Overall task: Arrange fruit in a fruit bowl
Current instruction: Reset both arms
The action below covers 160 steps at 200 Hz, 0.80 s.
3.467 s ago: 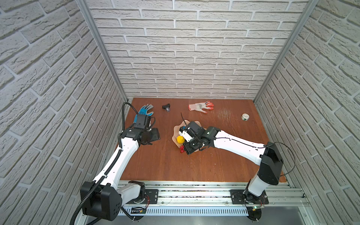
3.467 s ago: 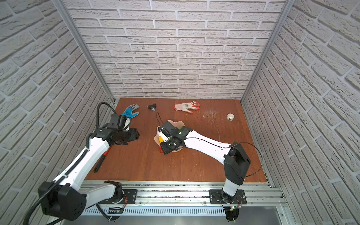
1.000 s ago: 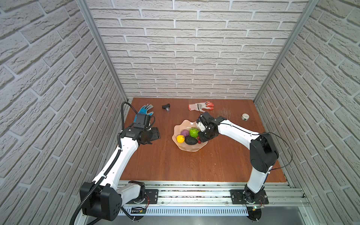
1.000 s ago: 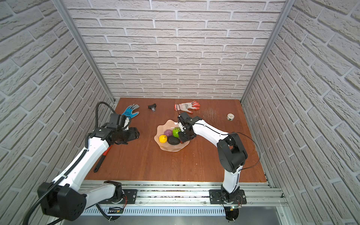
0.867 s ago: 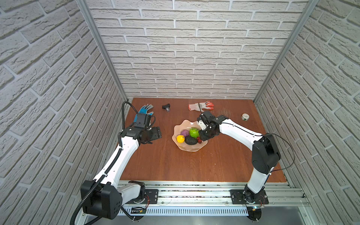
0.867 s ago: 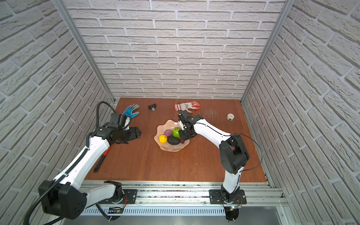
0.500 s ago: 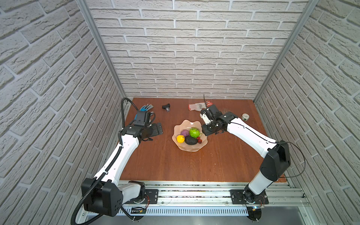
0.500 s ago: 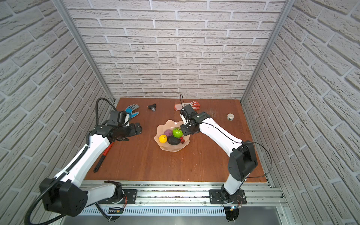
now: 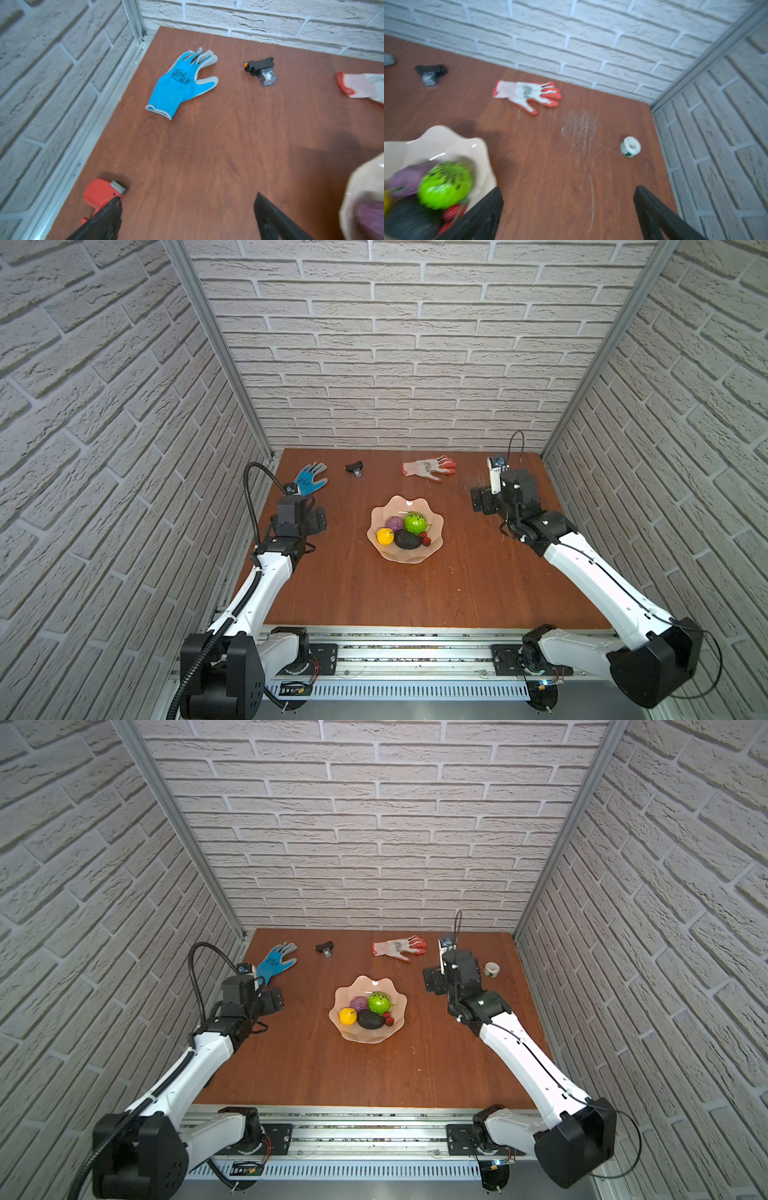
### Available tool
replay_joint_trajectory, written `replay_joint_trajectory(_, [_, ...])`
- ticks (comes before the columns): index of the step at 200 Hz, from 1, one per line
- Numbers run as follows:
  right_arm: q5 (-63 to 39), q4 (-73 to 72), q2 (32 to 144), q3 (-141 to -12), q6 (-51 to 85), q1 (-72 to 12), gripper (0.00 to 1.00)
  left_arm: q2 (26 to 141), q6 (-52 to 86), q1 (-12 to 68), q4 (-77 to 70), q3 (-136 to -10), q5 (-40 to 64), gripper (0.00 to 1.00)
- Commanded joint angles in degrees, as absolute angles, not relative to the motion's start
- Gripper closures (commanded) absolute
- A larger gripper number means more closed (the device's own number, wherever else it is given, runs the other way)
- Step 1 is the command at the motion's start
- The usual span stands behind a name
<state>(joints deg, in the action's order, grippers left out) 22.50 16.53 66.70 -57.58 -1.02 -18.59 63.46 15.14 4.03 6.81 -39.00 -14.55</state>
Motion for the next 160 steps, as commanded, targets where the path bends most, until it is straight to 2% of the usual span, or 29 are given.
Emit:
replay_joint_trajectory(1, [23.97,-0.28,66.27,-48.45,-5.13,-16.34,0.0,64.06,7.61,2.71,-9.98,-34.04,-21.74,0.02])
replay_joint_trajectory(18, [24.57,-3.58,65.94,-43.56,-0.37,-13.58,0.01,65.48,5.2,2.02,-19.42,-28.7,-21.19,0.02])
replay_joint_trajectory(51, [22.7,-18.19,67.74,-31.5,-0.63,-10.77,0.02,72.59,4.15,-0.41,-33.12,-24.34,-16.55,0.02])
replay_joint_trajectory(70, [21.68,-26.22,69.68,-26.53,-0.53,-9.3,0.02,76.98,4.95,-1.14,-40.22,-22.22,-17.32,0.02])
replay_joint_trajectory(96, [18.04,-32.42,75.55,-24.23,-1.76,-8.2,0.03,80.26,5.58,-1.41,-42.56,-22.6,-14.86,0.02])
replay_joint_trajectory(116, [14.64,-35.54,77.42,-24.0,-0.1,-7.06,0.03,85.89,6.5,-1.9,-50.61,-21.47,-13.25,0.02])
replay_joint_trajectory(136, [12.82,-45.22,82.74,-21.35,0.55,-6.2,0.04,90.5,6.19,-1.41,-56.83,-20.46,-14.39,0.02])
replay_joint_trajectory(150, [12.51,-53.29,85.06,-18.23,1.46,-5.24,0.04,90.35,6.22,-1.54,-55.83,-20.66,-13.66,0.02])
replay_joint_trajectory(160, [11.72,-53.26,85.56,-18.59,1.54,-4.84,0.02,90.42,6.77,-2.43,-54.74,-21.34,-12.09,0.02])
